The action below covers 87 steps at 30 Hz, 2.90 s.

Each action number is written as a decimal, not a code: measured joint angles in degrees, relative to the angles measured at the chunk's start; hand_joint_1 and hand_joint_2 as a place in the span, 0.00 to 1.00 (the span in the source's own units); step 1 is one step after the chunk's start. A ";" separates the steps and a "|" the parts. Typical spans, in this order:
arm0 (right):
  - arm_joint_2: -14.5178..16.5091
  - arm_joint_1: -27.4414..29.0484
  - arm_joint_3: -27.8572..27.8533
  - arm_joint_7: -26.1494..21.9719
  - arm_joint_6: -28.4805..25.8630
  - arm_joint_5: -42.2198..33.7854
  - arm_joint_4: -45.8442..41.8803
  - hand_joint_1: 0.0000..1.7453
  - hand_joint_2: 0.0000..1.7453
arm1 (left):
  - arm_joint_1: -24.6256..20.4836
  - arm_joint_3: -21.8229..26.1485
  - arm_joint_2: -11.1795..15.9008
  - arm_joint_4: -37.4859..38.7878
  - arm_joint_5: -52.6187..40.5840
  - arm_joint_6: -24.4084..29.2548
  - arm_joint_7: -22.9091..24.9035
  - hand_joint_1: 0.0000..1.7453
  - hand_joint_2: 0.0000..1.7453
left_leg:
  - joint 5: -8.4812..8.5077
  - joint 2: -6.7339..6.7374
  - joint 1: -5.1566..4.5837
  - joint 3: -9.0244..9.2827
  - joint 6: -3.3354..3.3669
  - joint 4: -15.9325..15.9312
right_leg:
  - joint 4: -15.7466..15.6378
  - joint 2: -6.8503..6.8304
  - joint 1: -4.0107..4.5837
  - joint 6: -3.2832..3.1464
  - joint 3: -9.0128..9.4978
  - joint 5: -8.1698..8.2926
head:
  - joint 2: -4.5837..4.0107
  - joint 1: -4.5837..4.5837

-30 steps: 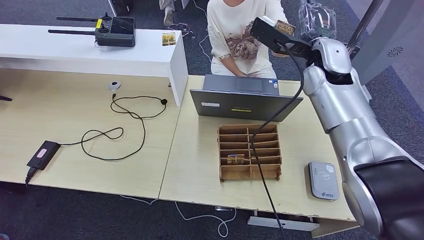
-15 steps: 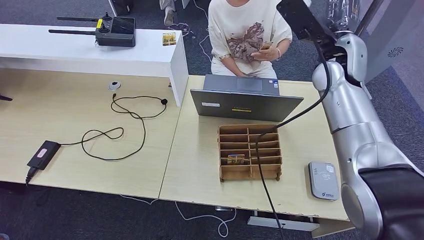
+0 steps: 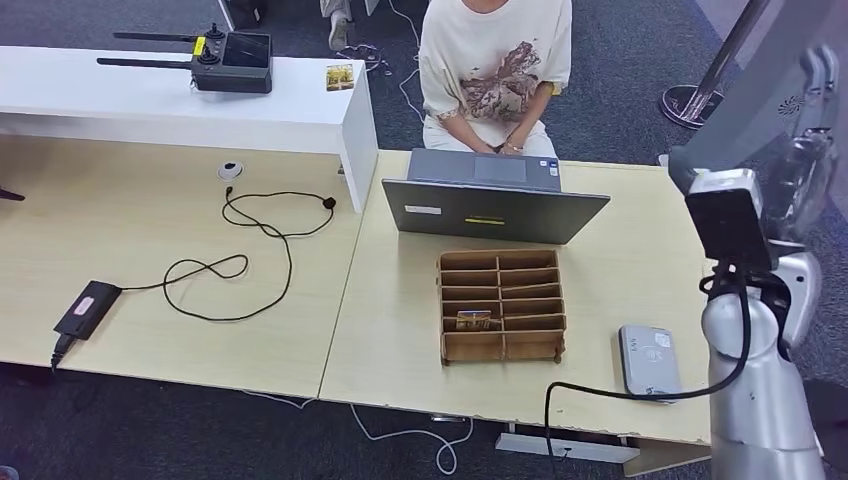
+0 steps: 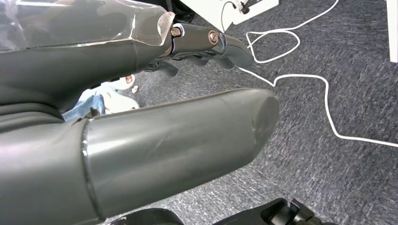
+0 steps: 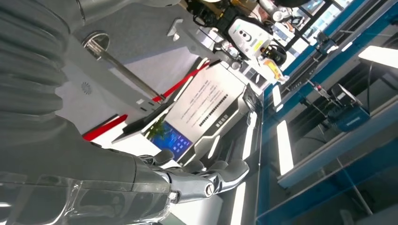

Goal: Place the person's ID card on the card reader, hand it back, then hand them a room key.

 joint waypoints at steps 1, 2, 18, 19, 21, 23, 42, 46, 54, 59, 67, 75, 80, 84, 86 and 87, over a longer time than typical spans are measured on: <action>-0.30 2.70 -0.67 -0.28 0.28 0.33 -2.90 0.00 1.00 | -0.01 0.00 0.00 0.00 0.18 0.00 0.01 0.00 0.00 | -0.03 0.02 0.00 0.01 0.01 0.00 | 0.00 0.02 0.00 0.00 0.00 -0.02 | 0.00 -0.01; -0.52 5.11 -1.13 -0.50 0.49 0.89 -5.49 0.00 1.00 | -0.01 0.00 -0.01 0.00 0.43 0.00 -0.01 0.00 0.00 | -0.05 0.05 0.00 0.01 0.01 -0.01 | 0.00 0.04 0.00 -0.01 0.00 -0.05 | 0.01 0.01; -0.78 24.35 3.74 4.03 -0.89 16.93 -22.23 0.00 1.00 | 0.00 0.02 -0.53 0.00 2.07 0.65 0.63 0.00 0.00 | -0.07 0.12 0.00 0.04 0.03 -0.05 | 0.00 0.05 0.01 -0.02 0.03 -0.11 | 0.00 0.01; -0.78 24.90 4.50 5.07 -1.45 19.21 -22.40 0.00 1.00 | 0.00 0.02 -0.52 0.00 2.08 0.64 0.64 0.00 0.00 | -0.07 0.13 0.00 0.05 0.03 -0.05 | 0.00 0.06 0.01 -0.02 0.03 -0.11 | 0.01 0.01; -0.78 25.77 5.96 7.68 -3.23 24.72 -22.53 0.00 1.00 | 0.01 0.02 -0.51 0.00 2.09 0.65 0.64 0.00 0.00 | -0.07 0.13 0.00 0.05 0.03 -0.05 | 0.00 0.06 0.01 -0.02 0.03 -0.11 | 0.01 0.01; -0.78 26.38 7.37 11.10 -5.58 32.00 -22.52 0.00 1.00 | 0.01 0.02 -0.50 0.00 2.11 0.66 0.68 0.00 0.00 | -0.07 0.13 0.00 0.05 0.03 -0.05 | 0.00 0.06 0.01 -0.02 0.03 -0.11 | 0.01 0.00; -0.75 23.85 18.16 22.45 0.09 42.58 -18.54 0.16 1.00 | 0.05 0.02 -0.42 0.00 2.11 0.11 0.58 0.00 0.00 | -0.07 0.15 0.00 0.06 0.03 -0.05 | 0.00 0.08 0.01 -0.03 0.04 -0.11 | 0.01 0.01; -0.72 22.48 20.45 22.43 0.39 42.55 -16.37 0.21 1.00 | 0.06 0.02 -0.40 0.00 2.23 0.00 0.28 0.00 0.00 | -0.06 0.15 0.00 0.06 0.02 -0.05 | 0.00 0.07 0.01 -0.03 0.05 -0.11 | 0.00 0.01; -0.26 20.92 23.50 23.10 1.84 42.65 -13.67 0.29 1.00 | 0.06 0.00 -0.22 0.00 2.00 -0.35 -0.02 0.00 0.00 | -0.06 0.15 0.00 0.05 0.02 -0.05 | 0.00 0.08 0.01 -0.03 0.04 -0.11 | 0.01 0.01; 0.27 19.63 24.58 23.19 3.14 42.78 -12.29 0.44 1.00 | 0.06 -0.08 -0.09 0.00 1.81 -0.69 -0.03 0.00 0.00 | -0.06 0.15 0.00 0.05 0.02 -0.05 | 0.00 0.08 0.01 -0.03 0.05 -0.11 | 0.01 0.01; 1.15 18.13 26.45 23.04 2.97 41.60 -8.18 0.43 1.00 | 0.07 -0.87 0.01 0.00 1.83 -0.90 -0.03 0.00 0.00 | -0.06 0.15 0.00 0.05 0.02 -0.05 | 0.00 0.08 0.01 -0.03 0.05 -0.11 | 0.00 0.01; 2.49 18.24 27.52 23.61 3.04 41.25 -5.17 0.48 1.00 | 0.07 -0.94 0.35 0.00 1.93 -1.11 -0.11 0.00 0.00 | -0.07 0.15 0.01 0.05 0.02 -0.05 | 0.00 0.08 0.02 -0.03 0.04 -0.12 | 0.01 0.01; 2.88 18.49 27.77 23.71 3.05 41.21 -3.77 0.69 1.00 | 0.07 -0.94 0.42 0.00 1.91 -1.35 -0.15 0.00 0.00 | -0.07 0.15 0.00 0.05 0.02 -0.05 | 0.00 0.08 0.01 -0.03 0.04 -0.12 | 0.00 0.01; 3.30 18.54 27.85 23.67 3.06 40.91 -2.36 0.76 1.00 | 0.06 -0.94 0.46 0.00 2.00 -1.51 -0.40 0.00 0.00 | -0.07 0.15 0.00 0.06 0.02 -0.05 | 0.00 0.08 0.01 -0.03 0.04 -0.11 | 0.01 0.01; 3.53 18.52 27.91 23.55 3.04 40.73 -1.62 0.69 1.00 | 0.06 -0.94 0.46 0.00 2.08 -1.55 -0.45 0.00 0.00 | -0.06 0.15 0.00 0.05 0.02 -0.05 | 0.00 0.08 0.01 -0.03 0.04 -0.11 | 0.01 0.01; 3.64 18.50 27.95 23.49 3.03 40.67 -1.27 0.65 1.00 | 0.06 -0.95 0.46 0.00 2.09 -1.55 -0.45 0.00 0.00 | -0.06 0.15 0.00 0.05 0.02 -0.05 | 0.00 0.08 0.01 -0.03 0.04 -0.11 | 0.00 0.01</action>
